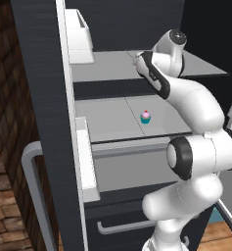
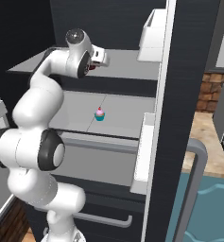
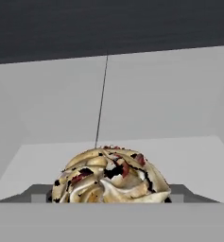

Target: Take the cupcakes from the fridge and place them on the empty tray on the dining counter.

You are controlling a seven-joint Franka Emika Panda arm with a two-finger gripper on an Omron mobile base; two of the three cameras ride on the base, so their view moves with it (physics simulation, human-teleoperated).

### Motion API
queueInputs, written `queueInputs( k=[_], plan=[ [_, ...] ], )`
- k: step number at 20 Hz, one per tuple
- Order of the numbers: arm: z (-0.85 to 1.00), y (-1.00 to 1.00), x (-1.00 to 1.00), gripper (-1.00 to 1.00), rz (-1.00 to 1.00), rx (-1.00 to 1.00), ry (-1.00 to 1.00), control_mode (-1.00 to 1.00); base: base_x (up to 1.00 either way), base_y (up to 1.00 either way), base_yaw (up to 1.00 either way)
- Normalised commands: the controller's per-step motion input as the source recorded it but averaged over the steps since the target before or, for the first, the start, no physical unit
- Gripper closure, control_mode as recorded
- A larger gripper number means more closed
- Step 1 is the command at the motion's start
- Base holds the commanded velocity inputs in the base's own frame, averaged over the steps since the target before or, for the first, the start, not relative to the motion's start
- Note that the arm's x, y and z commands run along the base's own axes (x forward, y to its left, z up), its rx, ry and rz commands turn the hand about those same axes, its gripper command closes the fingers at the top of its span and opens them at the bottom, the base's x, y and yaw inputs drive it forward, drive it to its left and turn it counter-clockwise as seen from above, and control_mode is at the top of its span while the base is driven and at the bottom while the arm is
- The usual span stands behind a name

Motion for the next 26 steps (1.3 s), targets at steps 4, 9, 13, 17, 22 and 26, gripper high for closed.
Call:
queueInputs(
  k=[4,9,13,17,22,26],
  plan=[
    [0.31,0.00,-0.44,1.00,0.00,0.01,-0.17,-1.00,0.00,0.00,0.00],
    [0.42,-0.02,-0.77,1.00,0.00,0.06,-0.16,-1.00,0.00,0.00,0.00],
    [0.38,-0.02,-1.00,1.00,0.00,0.03,-0.09,-1.00,0.00,0.00,0.00],
    [0.44,0.00,-1.00,1.00,0.00,0.06,-0.04,-1.00,0.00,0.00,0.00],
    [0.22,0.00,-1.00,1.00,-0.02,0.02,-0.01,-1.00,0.00,0.00,0.00],
    [0.14,0.00,-1.00,1.00,-0.01,0.00,0.01,-1.00,0.00,0.00,0.00]
  ],
)
